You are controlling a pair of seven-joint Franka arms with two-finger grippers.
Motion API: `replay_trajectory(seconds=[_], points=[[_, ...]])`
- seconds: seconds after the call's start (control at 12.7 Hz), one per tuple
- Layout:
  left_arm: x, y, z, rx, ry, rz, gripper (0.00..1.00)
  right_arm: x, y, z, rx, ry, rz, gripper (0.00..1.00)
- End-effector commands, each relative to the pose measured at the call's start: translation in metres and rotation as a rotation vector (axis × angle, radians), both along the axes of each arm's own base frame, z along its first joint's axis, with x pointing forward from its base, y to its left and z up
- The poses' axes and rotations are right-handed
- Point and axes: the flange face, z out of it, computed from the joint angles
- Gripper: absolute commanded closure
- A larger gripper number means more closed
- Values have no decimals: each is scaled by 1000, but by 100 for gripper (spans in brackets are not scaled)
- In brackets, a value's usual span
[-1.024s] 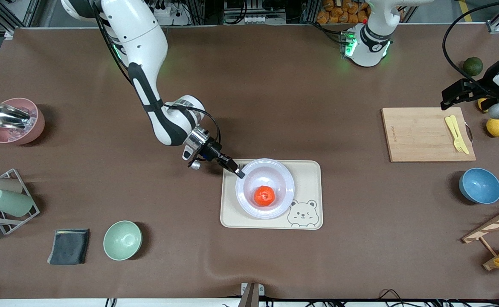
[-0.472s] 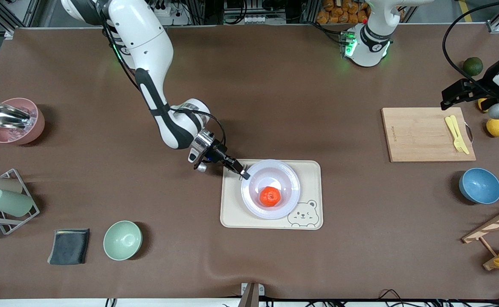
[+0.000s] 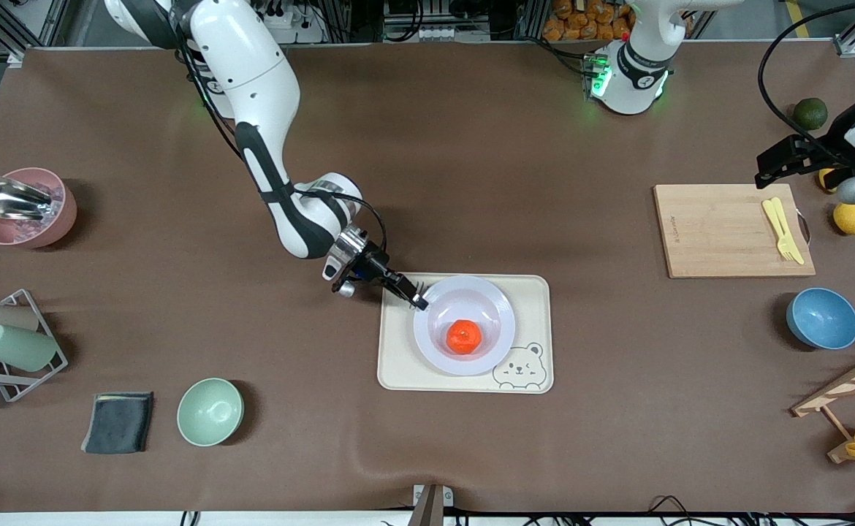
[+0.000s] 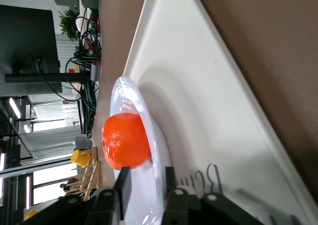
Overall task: Place orange and plate with both arms
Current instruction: 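Adjust the plate on the tray and open the right gripper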
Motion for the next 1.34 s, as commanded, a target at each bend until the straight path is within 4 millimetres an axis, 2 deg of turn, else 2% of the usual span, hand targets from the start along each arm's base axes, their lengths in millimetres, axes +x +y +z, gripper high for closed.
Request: replay_trajectory(seconds=[0.0, 0.55, 0.87, 1.02, 1.26], points=[[-1, -1, 6, -22, 3, -3, 0, 3, 5, 2, -30, 9, -76, 62], [-1, -1, 6, -22, 2, -1, 0, 23, -10, 17, -51, 132, 22, 64], [-1, -2, 7, -22, 1, -3, 0, 48, -30, 36, -92, 227, 43, 63], [-1, -2, 6, -22, 2, -3, 0, 59, -34, 48, -114, 275, 60, 63], [-1, -2, 6, -22, 4, -3, 0, 82, -51, 70, -126, 338, 85, 63]])
